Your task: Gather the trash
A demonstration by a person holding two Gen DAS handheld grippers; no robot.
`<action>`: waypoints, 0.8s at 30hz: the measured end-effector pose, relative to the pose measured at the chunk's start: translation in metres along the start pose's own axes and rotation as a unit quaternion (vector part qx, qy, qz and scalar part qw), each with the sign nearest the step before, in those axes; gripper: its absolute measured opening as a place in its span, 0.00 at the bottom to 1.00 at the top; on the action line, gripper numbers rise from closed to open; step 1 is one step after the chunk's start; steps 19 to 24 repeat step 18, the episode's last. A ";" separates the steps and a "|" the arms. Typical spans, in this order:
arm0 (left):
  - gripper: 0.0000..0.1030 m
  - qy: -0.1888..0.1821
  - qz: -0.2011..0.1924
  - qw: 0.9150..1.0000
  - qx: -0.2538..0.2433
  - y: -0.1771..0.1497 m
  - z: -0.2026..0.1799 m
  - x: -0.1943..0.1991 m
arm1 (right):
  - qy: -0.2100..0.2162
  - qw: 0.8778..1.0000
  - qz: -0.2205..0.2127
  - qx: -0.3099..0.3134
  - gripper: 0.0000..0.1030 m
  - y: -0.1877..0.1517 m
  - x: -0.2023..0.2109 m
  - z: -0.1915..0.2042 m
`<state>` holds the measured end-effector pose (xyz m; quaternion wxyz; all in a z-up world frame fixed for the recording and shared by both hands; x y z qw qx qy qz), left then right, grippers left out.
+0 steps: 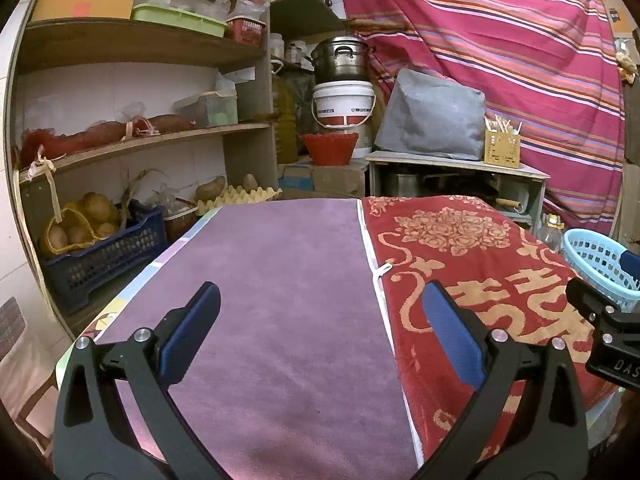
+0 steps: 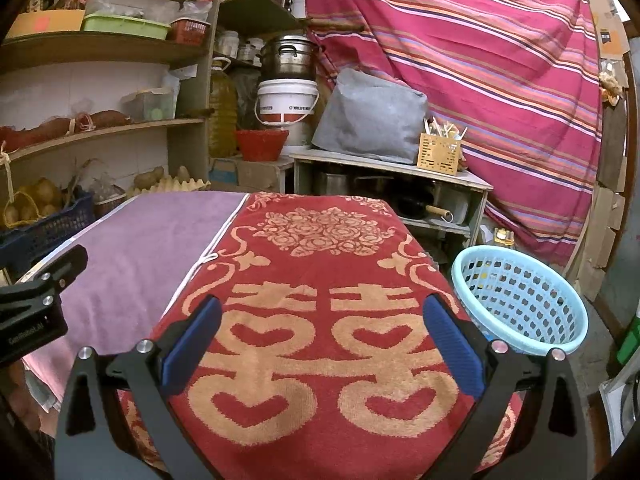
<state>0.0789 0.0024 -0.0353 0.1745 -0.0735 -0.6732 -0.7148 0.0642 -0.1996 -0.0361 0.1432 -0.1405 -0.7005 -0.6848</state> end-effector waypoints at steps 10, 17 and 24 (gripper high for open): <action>0.95 0.002 -0.002 1.000 0.002 0.001 0.001 0.001 | -0.003 1.000 0.001 -0.003 0.95 0.002 0.002 0.002; 0.95 0.000 -0.002 1.000 0.005 0.002 0.001 0.003 | -0.003 1.000 0.001 -0.002 0.95 0.002 0.002 0.003; 0.95 0.000 -0.002 1.000 0.004 0.002 0.001 0.003 | -0.004 1.000 0.000 -0.002 0.95 0.002 0.002 0.003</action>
Point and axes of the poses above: each gripper's, at about its wrist camera, not at the fingertips, and x roughly against the way its jaws point, z to its left, y to its top, the point moved 8 cm from there along -x, roughly the way its jaws point, and after that the axes turned 5 degrees about y, right-handed, at the moved point
